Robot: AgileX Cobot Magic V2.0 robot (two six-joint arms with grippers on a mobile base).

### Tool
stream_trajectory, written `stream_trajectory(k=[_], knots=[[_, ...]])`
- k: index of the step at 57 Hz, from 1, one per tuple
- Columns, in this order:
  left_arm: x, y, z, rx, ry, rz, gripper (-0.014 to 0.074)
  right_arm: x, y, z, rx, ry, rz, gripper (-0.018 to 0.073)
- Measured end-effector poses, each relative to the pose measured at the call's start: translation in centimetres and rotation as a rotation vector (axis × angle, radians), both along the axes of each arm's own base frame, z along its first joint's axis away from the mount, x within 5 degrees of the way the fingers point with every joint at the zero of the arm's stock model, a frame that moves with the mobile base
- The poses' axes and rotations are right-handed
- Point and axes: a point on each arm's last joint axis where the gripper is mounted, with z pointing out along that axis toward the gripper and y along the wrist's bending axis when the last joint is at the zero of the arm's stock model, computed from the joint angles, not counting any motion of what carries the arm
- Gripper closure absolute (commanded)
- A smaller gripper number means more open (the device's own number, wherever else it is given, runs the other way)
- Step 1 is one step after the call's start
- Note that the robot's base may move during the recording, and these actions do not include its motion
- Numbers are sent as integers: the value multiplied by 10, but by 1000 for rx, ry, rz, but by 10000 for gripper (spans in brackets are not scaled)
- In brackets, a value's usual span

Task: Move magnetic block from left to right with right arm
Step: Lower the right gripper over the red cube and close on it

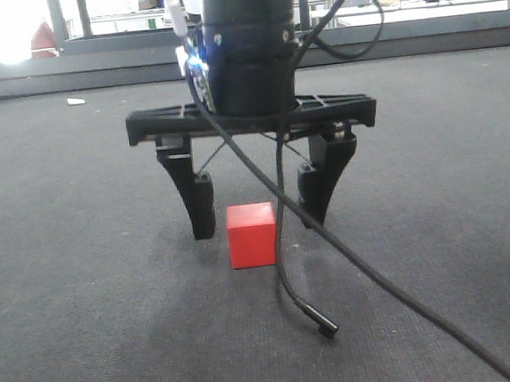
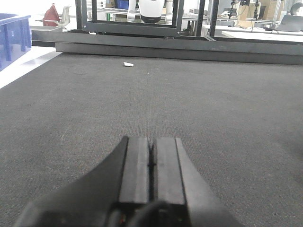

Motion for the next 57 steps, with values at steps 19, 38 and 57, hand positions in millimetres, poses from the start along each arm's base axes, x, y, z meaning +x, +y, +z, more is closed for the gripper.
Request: stream_trajectory(k=[19, 38, 57], knots=[[0, 0, 0, 0, 0, 0, 722, 5, 4, -19, -15, 22, -35, -71], [0, 0, 0, 0, 0, 0, 722, 5, 6, -18, -3, 10, -42, -52], [0, 0, 0, 0, 0, 0, 722, 5, 7, -18, -3, 7, -39, 305]])
